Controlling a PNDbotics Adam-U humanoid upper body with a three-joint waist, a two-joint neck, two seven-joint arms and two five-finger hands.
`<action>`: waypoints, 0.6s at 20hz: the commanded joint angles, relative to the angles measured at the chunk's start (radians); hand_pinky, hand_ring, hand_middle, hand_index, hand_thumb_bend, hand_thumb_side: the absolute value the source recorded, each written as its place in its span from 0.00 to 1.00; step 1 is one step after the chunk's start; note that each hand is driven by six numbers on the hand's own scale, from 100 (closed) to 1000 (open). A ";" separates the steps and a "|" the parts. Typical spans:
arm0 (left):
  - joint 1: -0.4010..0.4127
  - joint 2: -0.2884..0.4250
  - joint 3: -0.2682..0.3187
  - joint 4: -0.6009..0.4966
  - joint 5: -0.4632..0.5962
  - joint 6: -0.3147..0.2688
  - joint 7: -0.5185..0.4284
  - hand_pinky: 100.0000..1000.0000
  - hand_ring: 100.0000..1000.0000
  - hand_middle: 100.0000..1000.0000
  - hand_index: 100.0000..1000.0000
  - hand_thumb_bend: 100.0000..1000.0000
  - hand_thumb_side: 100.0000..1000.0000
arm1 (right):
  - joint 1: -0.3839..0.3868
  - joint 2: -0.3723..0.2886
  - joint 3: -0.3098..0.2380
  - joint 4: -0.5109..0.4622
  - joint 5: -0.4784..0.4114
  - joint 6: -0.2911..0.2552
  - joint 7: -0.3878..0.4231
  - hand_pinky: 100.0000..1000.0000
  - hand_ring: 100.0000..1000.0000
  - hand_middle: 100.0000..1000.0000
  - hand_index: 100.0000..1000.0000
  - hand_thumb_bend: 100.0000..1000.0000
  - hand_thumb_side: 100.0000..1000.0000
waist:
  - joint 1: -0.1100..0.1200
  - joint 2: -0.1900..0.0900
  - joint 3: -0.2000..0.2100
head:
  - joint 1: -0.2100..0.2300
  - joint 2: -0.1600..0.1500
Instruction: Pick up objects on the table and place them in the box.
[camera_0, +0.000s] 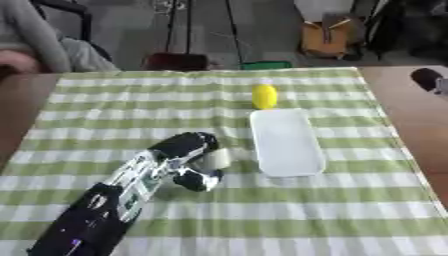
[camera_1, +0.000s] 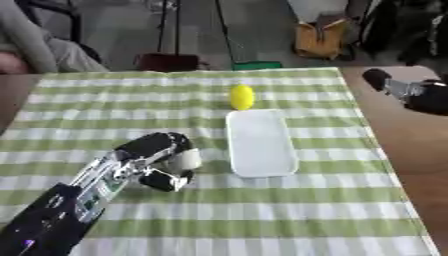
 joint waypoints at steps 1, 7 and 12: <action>-0.037 0.036 0.027 -0.092 0.038 0.025 -0.005 0.76 0.68 0.75 0.54 0.00 0.31 | -0.013 -0.020 -0.009 -0.015 -0.005 -0.001 0.000 0.49 0.51 0.62 0.83 0.54 0.35 | -0.002 -0.013 0.000 | -0.001 0.002; -0.144 0.001 0.026 -0.092 0.033 0.036 -0.023 0.77 0.69 0.75 0.55 0.00 0.32 | -0.014 -0.016 -0.007 -0.015 -0.007 -0.002 0.001 0.49 0.51 0.62 0.83 0.53 0.36 | -0.003 -0.019 -0.005 | 0.005 0.002; -0.210 -0.072 0.011 0.030 0.006 0.000 -0.030 0.78 0.69 0.75 0.56 0.00 0.33 | -0.017 -0.012 -0.003 -0.015 -0.009 -0.003 0.003 0.49 0.51 0.62 0.83 0.52 0.36 | -0.006 -0.022 -0.013 | 0.012 0.003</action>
